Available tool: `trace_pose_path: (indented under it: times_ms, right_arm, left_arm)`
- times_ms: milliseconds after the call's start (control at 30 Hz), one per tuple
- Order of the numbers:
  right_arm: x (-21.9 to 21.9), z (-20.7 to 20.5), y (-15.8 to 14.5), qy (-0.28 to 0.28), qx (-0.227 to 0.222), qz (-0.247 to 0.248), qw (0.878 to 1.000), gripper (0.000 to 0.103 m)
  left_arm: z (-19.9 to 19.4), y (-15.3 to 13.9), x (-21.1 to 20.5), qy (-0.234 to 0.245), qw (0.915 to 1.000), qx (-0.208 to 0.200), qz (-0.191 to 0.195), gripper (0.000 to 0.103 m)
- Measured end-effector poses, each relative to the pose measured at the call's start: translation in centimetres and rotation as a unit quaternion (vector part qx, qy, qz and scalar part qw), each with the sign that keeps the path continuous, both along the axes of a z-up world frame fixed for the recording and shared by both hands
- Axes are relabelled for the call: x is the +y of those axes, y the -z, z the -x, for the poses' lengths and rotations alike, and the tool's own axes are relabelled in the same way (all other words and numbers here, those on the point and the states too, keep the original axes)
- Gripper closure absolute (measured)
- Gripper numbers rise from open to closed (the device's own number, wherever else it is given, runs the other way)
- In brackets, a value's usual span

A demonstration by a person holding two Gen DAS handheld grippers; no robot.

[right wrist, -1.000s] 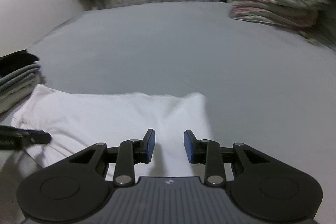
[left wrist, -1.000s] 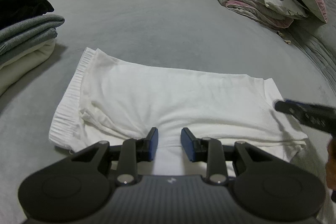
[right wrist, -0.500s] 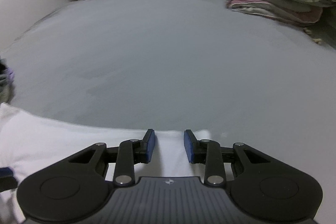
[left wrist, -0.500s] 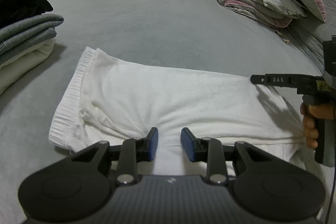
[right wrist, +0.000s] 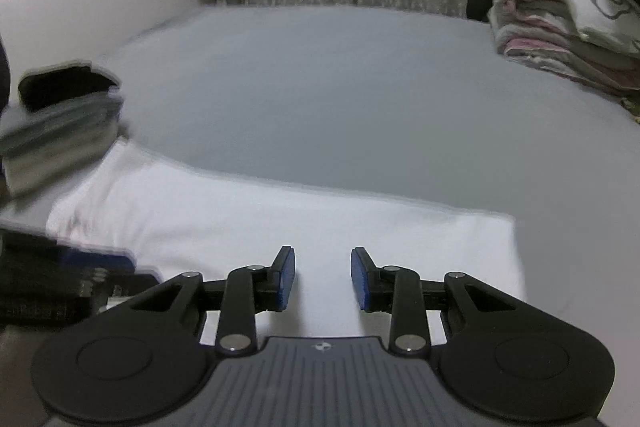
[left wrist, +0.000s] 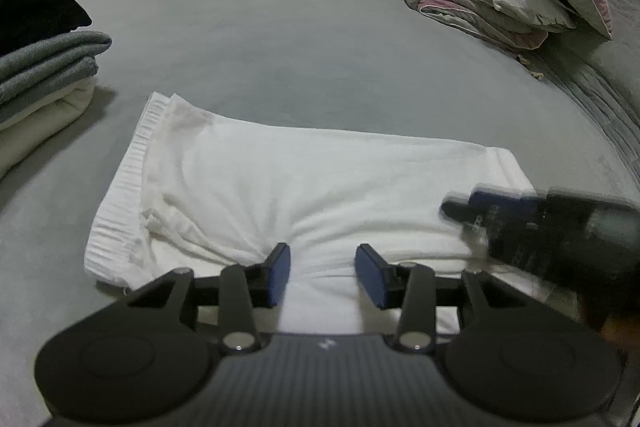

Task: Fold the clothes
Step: 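Move both open tools to the edge of the folded white trousers, then roll the right tool and grasp the trousers edge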

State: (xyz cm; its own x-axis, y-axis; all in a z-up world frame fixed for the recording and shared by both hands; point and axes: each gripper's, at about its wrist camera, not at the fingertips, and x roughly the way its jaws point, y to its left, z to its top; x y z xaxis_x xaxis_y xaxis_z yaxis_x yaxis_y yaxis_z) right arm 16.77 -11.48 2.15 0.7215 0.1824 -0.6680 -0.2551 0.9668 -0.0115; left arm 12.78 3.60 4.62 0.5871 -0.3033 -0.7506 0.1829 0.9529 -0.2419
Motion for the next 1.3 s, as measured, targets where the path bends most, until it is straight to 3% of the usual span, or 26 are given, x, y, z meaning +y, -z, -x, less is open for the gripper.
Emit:
trace_pose_path:
  times_ms: [100,233,333,733,933,1167,1300]
  right_arm:
    - [0.1,1.6,0.9,0.012,-0.019,0.02,1.0,0.072]
    - [-0.6,3.2,-0.3,0.031,-0.041,-0.008,0.999,0.072]
    - [0.3,2.9,0.8,0.025,-0.013,-0.011,1.0,0.072]
    - [0.0,5.2,1.1,0.033,-0.019,-0.008,0.999,0.072]
    - [0.0,5.6,1.3,0.025,-0.015,-0.006,1.0,0.072]
    - [-0.3,6.3,1.3,0.017,-0.016,-0.01,1.0,0.071]
    - [-2.7,6.9,0.2,0.034,-0.006,-0.051,0.998,0.072]
  left_arm:
    - [0.0,0.0,0.0,0.0,1.0,0.001,0.001,0.064]
    - [-0.1,-0.1,0.1,0.0,1.0,0.004,0.002,0.064]
    - [-0.1,-0.1,0.1,0.001,1.0,0.005,0.0,0.064]
    - [0.4,-0.3,0.1,0.008,0.9998,0.009,-0.014,0.064]
    - [0.8,-1.8,0.0,0.014,0.998,-0.024,0.056,0.057]
    - [0.8,0.5,-3.4,0.019,0.9983,-0.037,-0.041,0.06]
    - [1.6,0.5,-4.4,0.02,0.9967,-0.042,-0.066,0.06]
